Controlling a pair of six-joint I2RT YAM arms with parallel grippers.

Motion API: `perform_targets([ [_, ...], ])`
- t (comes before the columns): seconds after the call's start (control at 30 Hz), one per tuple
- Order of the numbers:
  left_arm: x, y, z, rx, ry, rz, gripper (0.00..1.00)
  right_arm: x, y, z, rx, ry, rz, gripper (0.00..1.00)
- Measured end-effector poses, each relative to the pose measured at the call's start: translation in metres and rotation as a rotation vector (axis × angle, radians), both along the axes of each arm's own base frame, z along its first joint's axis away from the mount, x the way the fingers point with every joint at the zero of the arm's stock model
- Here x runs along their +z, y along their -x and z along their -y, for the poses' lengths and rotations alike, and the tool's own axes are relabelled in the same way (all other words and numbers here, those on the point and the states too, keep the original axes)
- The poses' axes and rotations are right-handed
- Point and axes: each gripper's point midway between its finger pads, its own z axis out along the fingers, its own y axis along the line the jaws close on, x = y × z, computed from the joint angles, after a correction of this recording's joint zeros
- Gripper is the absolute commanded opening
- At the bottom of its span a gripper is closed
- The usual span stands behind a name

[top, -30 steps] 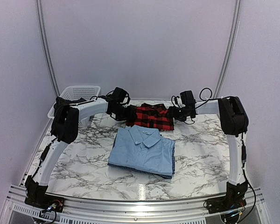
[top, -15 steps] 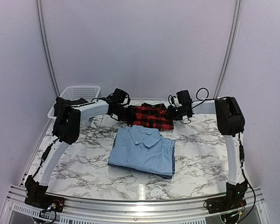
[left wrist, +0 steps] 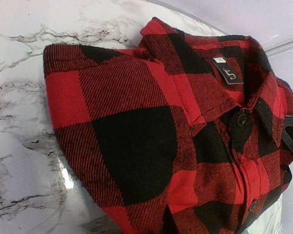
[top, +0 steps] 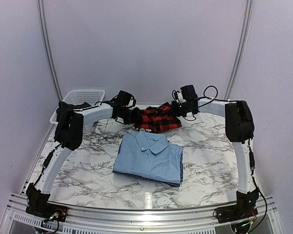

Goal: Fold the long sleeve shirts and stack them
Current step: Pick up the square-folded shirt from the center of the board, then place the square-folded shirt on the square-folded shirt.

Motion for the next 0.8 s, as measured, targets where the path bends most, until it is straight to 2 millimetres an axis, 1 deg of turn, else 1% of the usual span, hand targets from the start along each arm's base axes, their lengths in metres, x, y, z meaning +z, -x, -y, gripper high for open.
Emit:
perform_targets([
  [0.07, 0.006, -0.001, 0.0, 0.0, 0.004, 0.009, 0.0, 0.002, 0.0, -0.002, 0.003, -0.001, 0.002, 0.0],
  [0.13, 0.016, -0.002, 0.0, -0.003, 0.009, 0.025, 0.0, 0.003, 0.002, -0.003, 0.005, 0.001, -0.001, 0.0],
  [0.27, 0.047, -0.003, 0.001, -0.008, 0.031, 0.068, 0.0, 0.006, 0.005, -0.005, 0.011, 0.006, -0.008, 0.0],
  [0.33, 0.067, -0.003, 0.001, -0.01, 0.046, 0.097, 0.0, 0.011, 0.008, -0.006, 0.013, 0.008, -0.005, 0.0],
  [0.43, 0.095, -0.002, 0.001, -0.014, 0.068, 0.133, 0.0, 0.031, 0.01, -0.01, 0.016, 0.003, 0.025, 0.0],
  [0.5, 0.115, 0.0, 0.0, -0.017, 0.083, 0.156, 0.0, 0.051, 0.013, -0.013, 0.018, -0.004, 0.055, 0.0],
  [0.6, 0.136, 0.006, -0.003, -0.018, 0.096, 0.177, 0.0, 0.085, 0.019, -0.016, 0.02, -0.017, 0.106, 0.0],
  [0.7, 0.149, 0.015, -0.007, -0.018, 0.099, 0.182, 0.0, 0.111, 0.03, -0.019, 0.027, -0.028, 0.14, 0.0],
  [0.8, 0.158, 0.03, -0.013, -0.022, 0.094, 0.175, 0.0, 0.125, 0.047, -0.022, 0.035, -0.03, 0.15, 0.0],
])
